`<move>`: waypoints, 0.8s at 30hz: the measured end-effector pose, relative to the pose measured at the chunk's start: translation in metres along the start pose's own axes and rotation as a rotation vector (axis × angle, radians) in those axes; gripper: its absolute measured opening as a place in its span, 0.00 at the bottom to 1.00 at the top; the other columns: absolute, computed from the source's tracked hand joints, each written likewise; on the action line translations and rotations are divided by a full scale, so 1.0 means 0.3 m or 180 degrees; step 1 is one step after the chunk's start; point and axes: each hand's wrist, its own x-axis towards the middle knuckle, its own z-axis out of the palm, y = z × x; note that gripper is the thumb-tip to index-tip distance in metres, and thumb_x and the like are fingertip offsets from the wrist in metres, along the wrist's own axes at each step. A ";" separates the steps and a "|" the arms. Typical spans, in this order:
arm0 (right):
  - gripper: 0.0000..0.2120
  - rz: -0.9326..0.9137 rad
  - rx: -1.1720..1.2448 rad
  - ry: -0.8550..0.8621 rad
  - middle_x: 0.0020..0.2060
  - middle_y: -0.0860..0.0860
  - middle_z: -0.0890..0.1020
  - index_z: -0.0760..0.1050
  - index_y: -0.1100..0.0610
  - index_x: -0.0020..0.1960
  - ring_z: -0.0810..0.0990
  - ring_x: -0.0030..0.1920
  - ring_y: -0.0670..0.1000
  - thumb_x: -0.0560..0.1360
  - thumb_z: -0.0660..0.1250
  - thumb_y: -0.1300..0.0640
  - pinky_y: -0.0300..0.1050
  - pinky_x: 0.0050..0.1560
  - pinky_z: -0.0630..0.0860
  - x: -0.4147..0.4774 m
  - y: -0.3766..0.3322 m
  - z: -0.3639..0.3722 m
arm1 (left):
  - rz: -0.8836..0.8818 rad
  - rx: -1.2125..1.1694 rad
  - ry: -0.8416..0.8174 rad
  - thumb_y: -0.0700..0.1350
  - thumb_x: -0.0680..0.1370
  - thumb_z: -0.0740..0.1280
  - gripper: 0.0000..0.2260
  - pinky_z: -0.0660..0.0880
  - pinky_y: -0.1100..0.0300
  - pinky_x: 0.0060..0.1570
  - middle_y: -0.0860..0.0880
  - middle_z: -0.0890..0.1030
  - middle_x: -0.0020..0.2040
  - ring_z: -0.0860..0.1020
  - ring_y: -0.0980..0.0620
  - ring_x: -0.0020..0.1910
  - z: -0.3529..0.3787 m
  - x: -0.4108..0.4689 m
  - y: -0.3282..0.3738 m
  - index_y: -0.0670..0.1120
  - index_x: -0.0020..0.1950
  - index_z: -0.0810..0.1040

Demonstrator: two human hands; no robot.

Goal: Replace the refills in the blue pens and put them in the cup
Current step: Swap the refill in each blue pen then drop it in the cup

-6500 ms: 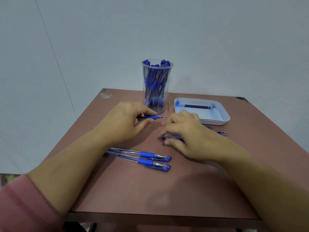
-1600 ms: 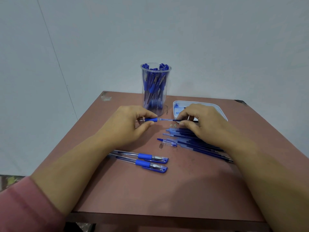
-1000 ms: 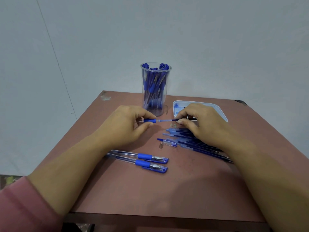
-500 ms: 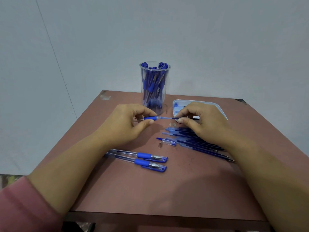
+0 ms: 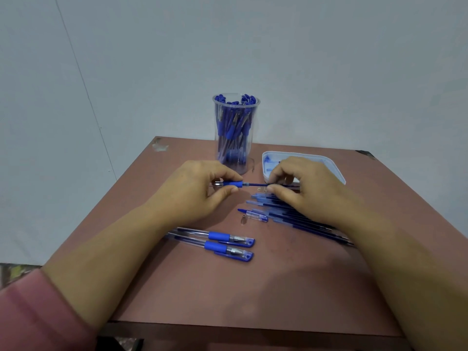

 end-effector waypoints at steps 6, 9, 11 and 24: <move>0.11 -0.0147 0.0009 0.0016 0.47 0.40 0.78 0.77 0.45 0.55 0.74 0.49 0.40 0.73 0.72 0.51 0.30 0.49 0.69 0.002 -0.011 0.009 | -0.0034 -0.0073 0.0066 0.46 0.75 0.73 0.08 0.67 0.76 0.40 0.60 0.81 0.43 0.77 0.62 0.39 0.002 0.000 -0.009 0.51 0.53 0.84; 0.09 0.0110 -0.0001 0.0039 0.43 0.41 0.78 0.74 0.43 0.47 0.75 0.46 0.41 0.72 0.71 0.53 0.32 0.46 0.68 -0.009 0.020 -0.015 | -0.0054 -0.0096 0.0134 0.46 0.75 0.73 0.08 0.71 0.73 0.41 0.61 0.81 0.43 0.78 0.59 0.39 0.004 0.000 -0.014 0.51 0.53 0.84; 0.09 0.0176 0.0103 0.0076 0.41 0.42 0.78 0.75 0.43 0.45 0.75 0.45 0.41 0.73 0.71 0.56 0.29 0.44 0.68 -0.007 0.015 -0.006 | -0.0043 -0.0105 0.0153 0.46 0.75 0.73 0.08 0.74 0.67 0.42 0.60 0.81 0.43 0.78 0.59 0.38 0.006 0.000 -0.013 0.51 0.53 0.84; 0.11 0.0122 0.0004 -0.0358 0.49 0.41 0.75 0.75 0.40 0.52 0.70 0.53 0.42 0.72 0.71 0.52 0.35 0.53 0.69 -0.019 -0.026 0.009 | -0.0128 -0.0093 0.0224 0.44 0.75 0.73 0.08 0.74 0.72 0.43 0.63 0.79 0.42 0.78 0.62 0.42 -0.012 0.006 -0.019 0.51 0.53 0.84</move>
